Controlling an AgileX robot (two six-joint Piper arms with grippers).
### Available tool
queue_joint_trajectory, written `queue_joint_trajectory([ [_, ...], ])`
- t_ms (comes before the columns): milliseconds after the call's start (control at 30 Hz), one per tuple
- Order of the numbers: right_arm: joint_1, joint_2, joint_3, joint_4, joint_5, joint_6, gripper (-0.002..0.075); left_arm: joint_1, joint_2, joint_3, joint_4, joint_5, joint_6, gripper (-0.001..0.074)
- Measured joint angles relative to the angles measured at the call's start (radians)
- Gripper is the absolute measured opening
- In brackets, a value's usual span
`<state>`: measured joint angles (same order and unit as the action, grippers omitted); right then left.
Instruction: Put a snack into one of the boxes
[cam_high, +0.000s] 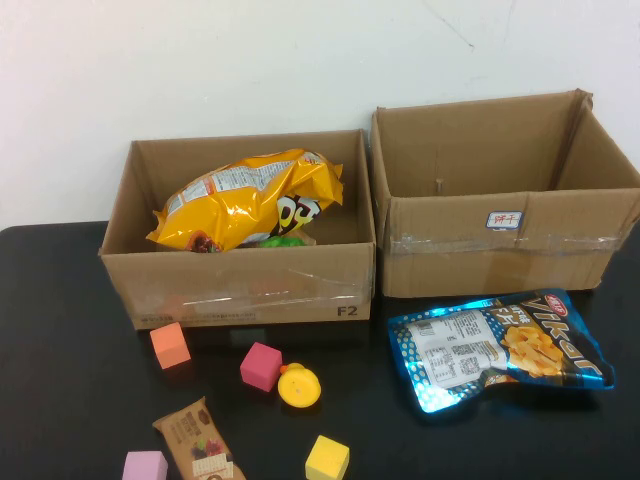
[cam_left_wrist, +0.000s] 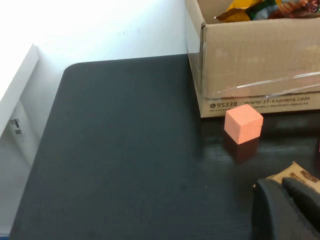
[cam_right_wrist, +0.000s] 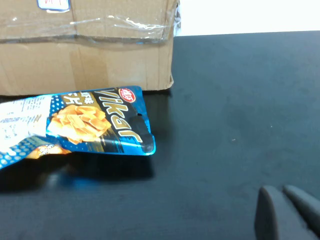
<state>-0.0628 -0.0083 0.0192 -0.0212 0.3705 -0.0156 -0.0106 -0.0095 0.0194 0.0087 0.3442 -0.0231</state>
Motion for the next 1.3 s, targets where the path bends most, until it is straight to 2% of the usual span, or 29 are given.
queue_joint_trajectory([
  [1300,0.0,0.0,0.0,-0.015,0.0,0.0,-0.0001,0.0,0.0,0.0,0.004,0.0,0.0,-0.0001],
])
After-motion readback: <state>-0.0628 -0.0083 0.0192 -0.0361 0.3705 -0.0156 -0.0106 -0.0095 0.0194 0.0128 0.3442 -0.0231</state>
